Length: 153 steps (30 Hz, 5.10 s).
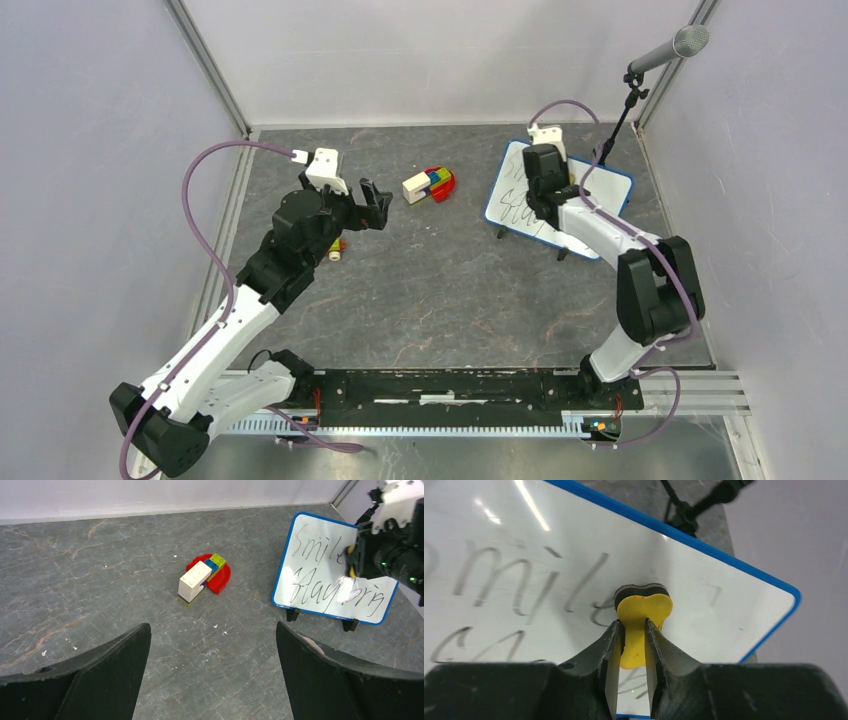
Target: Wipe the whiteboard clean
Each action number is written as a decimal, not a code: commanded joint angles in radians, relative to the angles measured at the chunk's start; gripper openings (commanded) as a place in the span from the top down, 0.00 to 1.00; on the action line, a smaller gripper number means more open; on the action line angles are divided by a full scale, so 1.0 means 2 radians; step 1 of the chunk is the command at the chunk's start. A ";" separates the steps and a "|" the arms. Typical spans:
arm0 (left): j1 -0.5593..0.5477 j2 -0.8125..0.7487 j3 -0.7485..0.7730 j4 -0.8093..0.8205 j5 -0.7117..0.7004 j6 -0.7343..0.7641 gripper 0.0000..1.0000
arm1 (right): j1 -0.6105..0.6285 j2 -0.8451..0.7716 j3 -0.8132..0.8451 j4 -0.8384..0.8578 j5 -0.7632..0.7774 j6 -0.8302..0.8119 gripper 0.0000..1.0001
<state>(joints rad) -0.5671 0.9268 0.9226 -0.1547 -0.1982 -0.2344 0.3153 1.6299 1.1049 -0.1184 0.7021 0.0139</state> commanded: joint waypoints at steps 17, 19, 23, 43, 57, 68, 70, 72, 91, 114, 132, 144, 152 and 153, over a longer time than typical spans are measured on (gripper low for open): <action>0.000 0.002 0.008 0.016 0.010 0.010 0.00 | -0.005 0.006 0.009 0.029 0.001 0.013 0.73; 0.000 0.003 0.009 0.016 0.011 0.009 0.00 | -0.021 -0.012 -0.008 0.033 0.010 0.009 0.73; 0.000 0.004 0.010 0.015 0.011 0.009 0.00 | -0.031 -0.030 -0.017 0.045 0.016 -0.003 0.74; 0.000 0.000 0.010 0.011 0.002 0.015 0.00 | 0.054 0.119 0.180 -0.001 -0.029 -0.023 0.73; -0.001 0.004 0.013 0.009 0.010 0.011 0.00 | 0.017 0.042 0.108 -0.009 -0.008 -0.031 0.26; 0.000 0.004 0.013 0.009 0.008 0.013 0.00 | 0.007 0.059 0.107 -0.009 -0.023 -0.025 0.33; 0.000 0.005 0.013 0.009 0.009 0.013 0.00 | 0.006 0.059 0.103 -0.007 -0.023 -0.025 0.34; 0.000 0.006 0.013 0.009 0.010 0.013 0.00 | 0.004 0.060 0.101 -0.007 -0.029 -0.025 0.34; 0.000 0.004 0.013 0.010 0.010 0.012 0.00 | 0.006 0.086 0.117 -0.002 -0.076 -0.022 0.64; -0.001 0.001 0.013 0.008 0.005 0.014 0.00 | 0.020 0.094 0.120 -0.009 -0.047 -0.036 0.73; -0.003 0.004 0.014 0.007 0.004 0.015 0.00 | -0.002 0.052 0.115 -0.011 -0.069 -0.047 0.36; -0.003 0.001 0.013 0.007 0.004 0.015 0.00 | -0.001 0.086 0.139 -0.012 -0.053 -0.052 0.54; -0.003 0.004 0.014 0.006 0.003 0.016 0.00 | 0.004 0.112 0.164 -0.007 -0.075 -0.045 0.59; -0.003 0.004 0.015 0.006 0.002 0.016 0.00 | 0.007 0.117 0.169 -0.007 -0.076 -0.045 0.60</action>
<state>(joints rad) -0.5690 0.9413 0.9226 -0.1612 -0.1810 -0.2344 0.3138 1.8263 1.3788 -0.1715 0.5831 -0.0841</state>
